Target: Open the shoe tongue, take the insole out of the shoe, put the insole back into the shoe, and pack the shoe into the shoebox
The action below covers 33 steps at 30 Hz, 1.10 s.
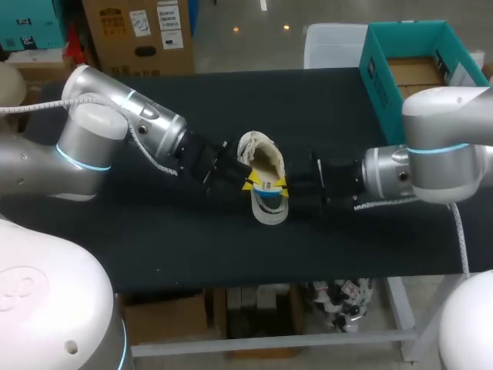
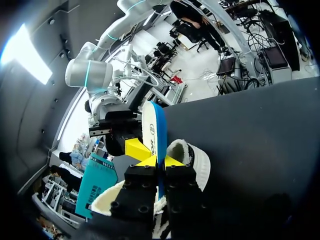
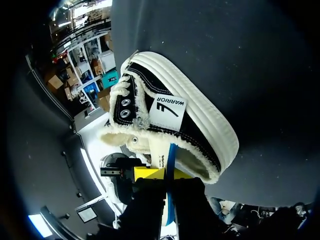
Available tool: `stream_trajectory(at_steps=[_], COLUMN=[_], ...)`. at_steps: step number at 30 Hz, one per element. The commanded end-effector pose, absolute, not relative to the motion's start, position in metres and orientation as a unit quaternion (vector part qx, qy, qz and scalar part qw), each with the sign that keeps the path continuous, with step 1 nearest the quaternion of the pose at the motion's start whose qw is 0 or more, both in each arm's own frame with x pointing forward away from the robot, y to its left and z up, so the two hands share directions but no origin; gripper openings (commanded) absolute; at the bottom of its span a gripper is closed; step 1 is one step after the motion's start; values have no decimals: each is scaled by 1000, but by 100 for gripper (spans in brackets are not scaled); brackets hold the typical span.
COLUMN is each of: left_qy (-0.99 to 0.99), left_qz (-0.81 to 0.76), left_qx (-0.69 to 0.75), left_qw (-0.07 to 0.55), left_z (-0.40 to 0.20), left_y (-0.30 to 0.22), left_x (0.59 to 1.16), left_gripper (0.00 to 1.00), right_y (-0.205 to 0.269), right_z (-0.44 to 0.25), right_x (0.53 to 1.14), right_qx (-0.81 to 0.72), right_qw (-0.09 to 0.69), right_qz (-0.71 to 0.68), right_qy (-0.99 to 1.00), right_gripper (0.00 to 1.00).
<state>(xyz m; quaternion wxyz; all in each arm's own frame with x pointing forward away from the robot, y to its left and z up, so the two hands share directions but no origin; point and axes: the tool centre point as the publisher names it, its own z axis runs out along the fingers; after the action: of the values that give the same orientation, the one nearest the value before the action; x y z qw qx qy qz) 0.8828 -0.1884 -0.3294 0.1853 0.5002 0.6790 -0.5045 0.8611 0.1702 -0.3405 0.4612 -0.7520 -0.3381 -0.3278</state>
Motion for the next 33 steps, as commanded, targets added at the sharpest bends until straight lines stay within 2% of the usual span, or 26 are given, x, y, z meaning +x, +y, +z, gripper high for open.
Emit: stream_trajectory(at_steps=[1,20,21,24,33], left_qy=[681,699,699,698,697], left_qz=[-503,-496,-496,-498,-499], left_qx=[498,482,482,482,482], left_qw=[189,181,181,181,182], left_z=[-336,-351,-351,-352,-350], left_y=[-190,-190,-190,-190,-191], left_x=[884,908,908,907,902], left_gripper=[0,0,0,0,0], right_y=[177,178,178,174,167], right_z=[-346,-361,-359,-354,-335], right_x=[869,885,883,876,855], right_qx=[-750,-762,-764,-766,-766], right_qw=[461,466,464,461,449], right_qz=[-328,-301,-301,-306,-323], right_qy=[-343,-334,-332,-327,-326], right_gripper=[0,0,16,24,15])
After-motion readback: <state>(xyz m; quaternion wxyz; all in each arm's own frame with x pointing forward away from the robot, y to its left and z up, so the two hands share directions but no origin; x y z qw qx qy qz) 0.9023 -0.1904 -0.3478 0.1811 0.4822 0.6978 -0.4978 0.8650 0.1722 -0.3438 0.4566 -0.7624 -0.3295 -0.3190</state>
